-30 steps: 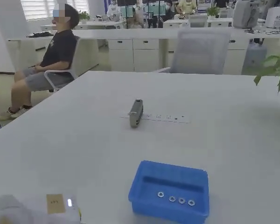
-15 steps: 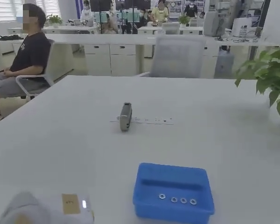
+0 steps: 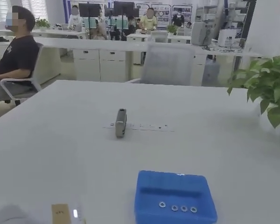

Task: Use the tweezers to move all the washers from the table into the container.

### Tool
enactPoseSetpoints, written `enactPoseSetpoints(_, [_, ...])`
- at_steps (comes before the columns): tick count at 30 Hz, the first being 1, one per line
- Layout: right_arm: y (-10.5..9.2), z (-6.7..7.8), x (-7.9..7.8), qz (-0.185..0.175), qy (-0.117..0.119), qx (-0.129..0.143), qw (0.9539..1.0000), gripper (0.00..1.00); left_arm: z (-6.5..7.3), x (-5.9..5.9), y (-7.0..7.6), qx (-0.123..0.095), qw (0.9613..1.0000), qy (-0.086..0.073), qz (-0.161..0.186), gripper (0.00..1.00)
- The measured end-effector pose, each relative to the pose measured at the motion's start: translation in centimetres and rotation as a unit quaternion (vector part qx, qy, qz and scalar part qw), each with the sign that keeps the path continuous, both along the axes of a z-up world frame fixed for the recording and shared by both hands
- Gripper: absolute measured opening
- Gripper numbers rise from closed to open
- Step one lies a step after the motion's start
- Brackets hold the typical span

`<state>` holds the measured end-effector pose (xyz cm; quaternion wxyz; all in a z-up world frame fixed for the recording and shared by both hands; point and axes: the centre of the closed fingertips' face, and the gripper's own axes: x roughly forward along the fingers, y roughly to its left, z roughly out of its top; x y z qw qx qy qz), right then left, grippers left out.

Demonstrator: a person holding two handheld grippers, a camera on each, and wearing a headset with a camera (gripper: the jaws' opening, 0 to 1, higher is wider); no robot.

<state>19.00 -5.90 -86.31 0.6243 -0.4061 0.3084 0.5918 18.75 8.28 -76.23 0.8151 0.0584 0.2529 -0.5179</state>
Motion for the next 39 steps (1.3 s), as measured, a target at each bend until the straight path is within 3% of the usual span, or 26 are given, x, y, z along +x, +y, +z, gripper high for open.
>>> enactPoseSetpoints(2, [0.1, 0.1, -0.3, 0.001, 0.006, 0.006, 1.0, 0.0, 0.1, 0.4, -0.5, -0.008, 0.9999, -0.001, -0.01, 0.36])
enactPoseSetpoints(5, [0.3, 0.6, -0.2, 0.001, 0.0, 0.013, 0.9999, 0.0, -0.3, 0.8, -1.0, -0.002, 0.9998, -0.001, -0.02, 0.36])
enactPoseSetpoints(12, [1.8, 3.9, -0.5, 0.013, -0.023, 0.035, 0.999, 0.0, -1.4, 1.2, -2.3, 0.014, 0.9984, 0.007, -0.055, 0.35])
enactPoseSetpoints(20, [5.1, 8.2, -0.6, 0.023, -0.03, 0.059, 0.9975, 0.0, -2.6, 1.1, -2.7, 0.044, 0.9945, -0.004, -0.095, 0.3])
enactPoseSetpoints(22, [6.2, 9.0, -0.5, 0.029, -0.028, 0.063, 0.9972, 0.0, -2.8, 1.2, -2.7, 0.052, 0.9927, -0.014, -0.108, 0.27])
enactPoseSetpoints(39, [12.1, 10.4, 0.6, 0.06, -0.009, 0.077, 0.9952, 0.0, -4.5, 2.0, -1.7, 0.059, 0.9911, -0.02, -0.117, 0.19])
